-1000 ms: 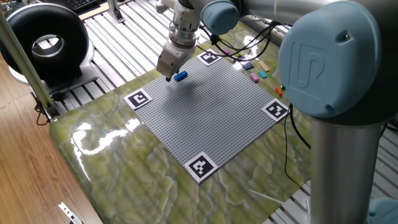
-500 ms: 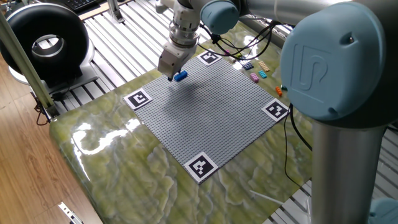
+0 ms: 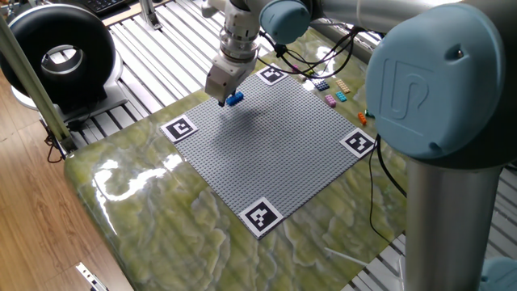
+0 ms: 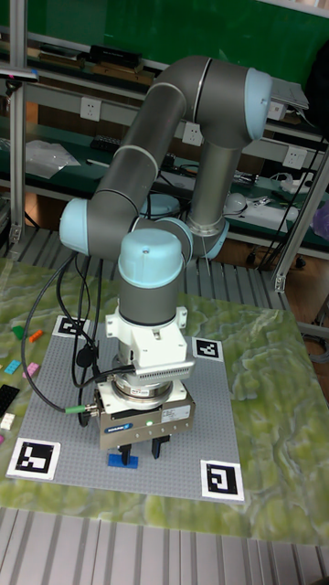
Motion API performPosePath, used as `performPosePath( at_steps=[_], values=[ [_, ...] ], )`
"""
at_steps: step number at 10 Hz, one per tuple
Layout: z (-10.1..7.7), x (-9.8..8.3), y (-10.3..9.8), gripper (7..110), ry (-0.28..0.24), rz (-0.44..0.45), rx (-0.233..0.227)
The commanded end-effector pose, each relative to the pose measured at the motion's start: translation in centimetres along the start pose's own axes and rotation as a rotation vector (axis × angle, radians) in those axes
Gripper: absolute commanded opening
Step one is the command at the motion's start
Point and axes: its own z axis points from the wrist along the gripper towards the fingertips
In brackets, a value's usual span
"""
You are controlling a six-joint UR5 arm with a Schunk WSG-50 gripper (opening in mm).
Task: Stack small Lego blocks one on top of the other
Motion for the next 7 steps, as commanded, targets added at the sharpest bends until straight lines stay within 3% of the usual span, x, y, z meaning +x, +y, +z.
performPosePath(
  at_steps=[1, 7],
  values=[
    [0.02, 0.22, -0.03, 44, 0.003, 0.010, -0.003],
    [0.85, 0.46, -0.02, 44, 0.009, 0.017, -0.006]
  ],
)
